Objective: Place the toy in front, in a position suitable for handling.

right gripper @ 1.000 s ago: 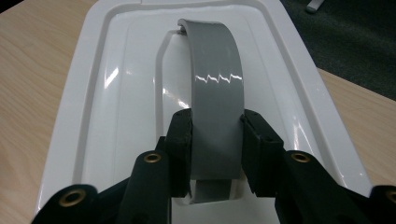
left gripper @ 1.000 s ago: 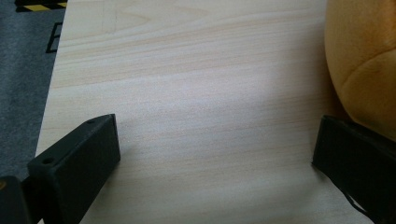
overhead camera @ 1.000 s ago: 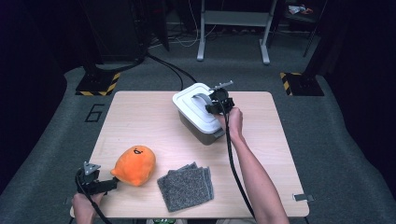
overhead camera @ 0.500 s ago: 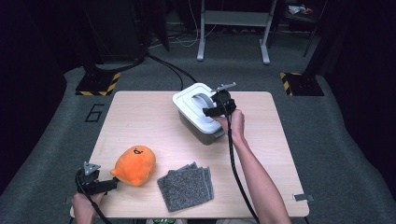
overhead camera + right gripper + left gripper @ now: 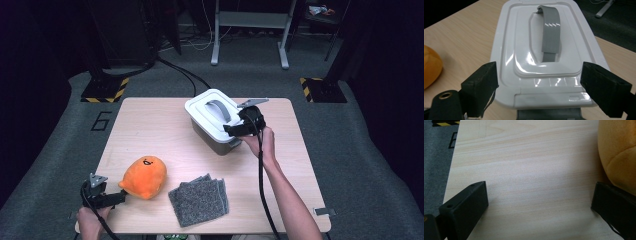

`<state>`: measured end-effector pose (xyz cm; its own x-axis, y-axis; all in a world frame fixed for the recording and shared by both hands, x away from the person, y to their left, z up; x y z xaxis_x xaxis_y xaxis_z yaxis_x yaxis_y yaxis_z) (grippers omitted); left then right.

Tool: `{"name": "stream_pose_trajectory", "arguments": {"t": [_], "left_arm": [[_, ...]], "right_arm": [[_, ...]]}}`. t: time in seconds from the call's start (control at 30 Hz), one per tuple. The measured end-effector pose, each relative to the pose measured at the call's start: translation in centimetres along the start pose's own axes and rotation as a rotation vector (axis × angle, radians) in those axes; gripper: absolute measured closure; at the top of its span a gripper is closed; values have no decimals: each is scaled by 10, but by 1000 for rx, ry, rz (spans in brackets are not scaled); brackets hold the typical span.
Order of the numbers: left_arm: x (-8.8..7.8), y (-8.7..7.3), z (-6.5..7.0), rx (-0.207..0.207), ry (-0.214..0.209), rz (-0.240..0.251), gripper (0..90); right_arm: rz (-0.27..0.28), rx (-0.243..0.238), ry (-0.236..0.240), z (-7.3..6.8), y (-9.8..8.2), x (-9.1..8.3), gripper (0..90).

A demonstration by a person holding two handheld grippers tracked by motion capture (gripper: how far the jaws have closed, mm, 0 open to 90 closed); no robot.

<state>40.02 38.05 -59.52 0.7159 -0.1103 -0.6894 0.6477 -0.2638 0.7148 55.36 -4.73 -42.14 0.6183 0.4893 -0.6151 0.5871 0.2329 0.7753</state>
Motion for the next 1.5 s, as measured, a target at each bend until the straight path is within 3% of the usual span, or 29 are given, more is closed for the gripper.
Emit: {"name": "stream_pose_trajectory", "arguments": {"t": [0.27, 0.47, 0.77, 0.93, 1.5], "left_arm": [[0, 0, 0, -1, 1, 1, 1], [0, 0, 0, 0, 0, 0, 1], [0, 0, 0, 1, 0, 0, 1], [0, 0, 0, 0, 0, 0, 1], [0, 0, 0, 0, 0, 0, 1]], "right_arm": [[-2, -38, 25, -10, -27, -25, 120], [-20, -69, 33, -18, -50, -31, 111], [-47, -74, 65, -31, -80, -34, 58], [-82, -91, 97, -45, -103, -29, 2], [-188, -150, 225, -100, -163, 6, 0]]}}
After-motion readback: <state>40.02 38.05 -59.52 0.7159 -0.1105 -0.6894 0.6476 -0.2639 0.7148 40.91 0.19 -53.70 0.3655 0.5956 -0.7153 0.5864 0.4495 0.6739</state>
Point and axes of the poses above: each handheld gripper's, and its own axes: x roughly forward along the jaws, y roughly out of its top, z roughly to its right, the point moved 9 cm from there along x, roughly forward along the jaws, and after that the axes turned 9 degrees about x, right-handed, at the moved point
